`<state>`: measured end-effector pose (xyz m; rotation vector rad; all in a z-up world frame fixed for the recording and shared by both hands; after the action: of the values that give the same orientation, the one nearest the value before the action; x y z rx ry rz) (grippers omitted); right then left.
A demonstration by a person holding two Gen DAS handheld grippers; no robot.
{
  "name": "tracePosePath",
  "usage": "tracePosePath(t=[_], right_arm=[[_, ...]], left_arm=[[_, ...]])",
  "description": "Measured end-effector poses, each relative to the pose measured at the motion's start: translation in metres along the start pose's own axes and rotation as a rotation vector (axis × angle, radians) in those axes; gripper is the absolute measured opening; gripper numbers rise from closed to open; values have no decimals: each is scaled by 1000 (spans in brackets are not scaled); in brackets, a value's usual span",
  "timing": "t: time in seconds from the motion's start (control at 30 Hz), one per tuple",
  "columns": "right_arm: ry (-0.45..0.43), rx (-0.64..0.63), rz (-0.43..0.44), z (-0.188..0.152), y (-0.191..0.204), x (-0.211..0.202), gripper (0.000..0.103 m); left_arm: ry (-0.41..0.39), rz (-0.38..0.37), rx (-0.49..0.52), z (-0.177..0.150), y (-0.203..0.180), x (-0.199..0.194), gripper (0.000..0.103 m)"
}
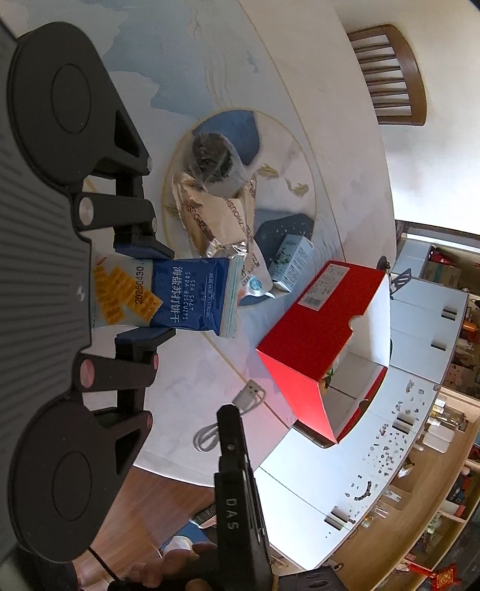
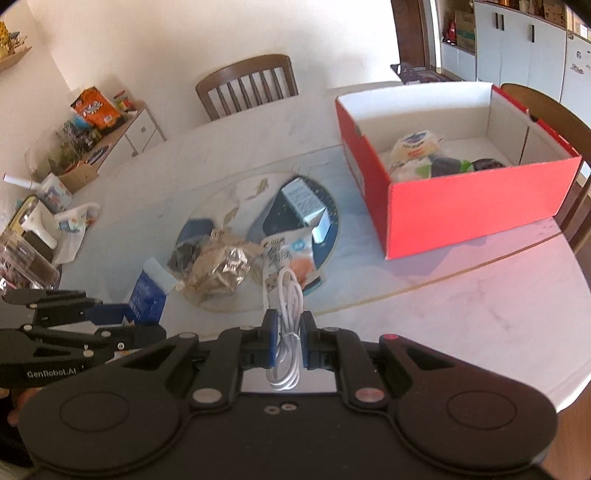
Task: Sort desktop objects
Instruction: 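Carry the blue biscuit box and white USB cable into the red shoebox with both tools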
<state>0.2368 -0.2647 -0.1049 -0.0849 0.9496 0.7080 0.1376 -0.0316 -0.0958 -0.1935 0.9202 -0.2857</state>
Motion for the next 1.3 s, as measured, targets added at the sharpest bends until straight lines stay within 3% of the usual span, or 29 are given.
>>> tracePosePath(t=[0.6, 1.3], right_arm=[[-72, 47, 5, 36, -36, -25, 11], [-111, 47, 13, 82, -107, -26, 11]], left_arm=[[-30, -8, 17, 41, -30, -4, 35], [-47, -8, 9, 92, -73, 33, 35]])
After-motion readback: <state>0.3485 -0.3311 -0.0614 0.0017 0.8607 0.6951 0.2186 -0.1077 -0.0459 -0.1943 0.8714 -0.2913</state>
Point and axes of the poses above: each gripper's, at about its wrist camera, not at the fingertips, and x roughly the way its jaws point, y to its left, z to its top, the point moved 6 cm from there along x, roughly the way its jaws point, and after that the axes turned 6 degrees about -x, right-handed, at the moved point
